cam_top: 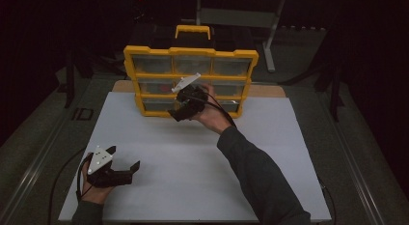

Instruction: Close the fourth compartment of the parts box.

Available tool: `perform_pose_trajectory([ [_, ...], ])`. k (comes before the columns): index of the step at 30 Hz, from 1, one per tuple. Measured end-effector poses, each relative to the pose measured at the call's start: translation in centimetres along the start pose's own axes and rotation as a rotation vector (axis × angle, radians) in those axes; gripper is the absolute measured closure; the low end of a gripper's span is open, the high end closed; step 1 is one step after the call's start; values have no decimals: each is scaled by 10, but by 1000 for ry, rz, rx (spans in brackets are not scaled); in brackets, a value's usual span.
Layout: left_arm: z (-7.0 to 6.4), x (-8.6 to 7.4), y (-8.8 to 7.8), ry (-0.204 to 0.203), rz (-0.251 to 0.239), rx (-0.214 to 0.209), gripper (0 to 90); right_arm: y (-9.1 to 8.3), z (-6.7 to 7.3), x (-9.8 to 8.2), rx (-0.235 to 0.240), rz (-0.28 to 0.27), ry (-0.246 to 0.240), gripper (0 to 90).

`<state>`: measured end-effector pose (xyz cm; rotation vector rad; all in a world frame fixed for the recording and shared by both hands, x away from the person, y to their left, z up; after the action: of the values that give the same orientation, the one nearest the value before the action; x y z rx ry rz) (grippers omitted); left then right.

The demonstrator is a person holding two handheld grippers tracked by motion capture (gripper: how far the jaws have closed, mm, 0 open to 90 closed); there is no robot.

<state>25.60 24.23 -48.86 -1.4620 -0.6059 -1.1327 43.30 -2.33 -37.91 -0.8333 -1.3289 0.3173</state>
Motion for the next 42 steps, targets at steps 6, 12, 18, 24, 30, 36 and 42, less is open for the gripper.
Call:
perform_pose_trajectory([
  [6,0,0,-1,-5,-6,1,0,-26,14,-20,-15,-43,-14,137],
  [12,-1,1,-1,-1,-8,3,0,-57,26,-52,-72,-99,-2,102],
  [18,0,1,-1,-7,-17,3,0,-81,36,-89,-118,-148,15,101],
  [24,0,1,-2,-7,-21,7,0,-104,43,-132,-189,-183,76,101],
  [30,0,1,-2,-11,-27,11,0,-122,52,-174,-249,-266,132,100],
  [36,1,1,-3,-14,-48,11,0,-134,58,-225,-340,-378,223,96],
  [42,2,2,-6,-12,-80,4,0,-142,68,-260,-340,-476,228,92],
])
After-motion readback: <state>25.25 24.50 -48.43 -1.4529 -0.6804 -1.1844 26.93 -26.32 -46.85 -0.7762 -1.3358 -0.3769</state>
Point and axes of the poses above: each handheld gripper's, and its own axes: y roughly forward along the jaws, x roughly out of its top, z roughly to its left, the point moved 1 cm from there along y, roughly forward along the jaws, and after that the axes turned 13 degrees about x, right-handed, at the moved point
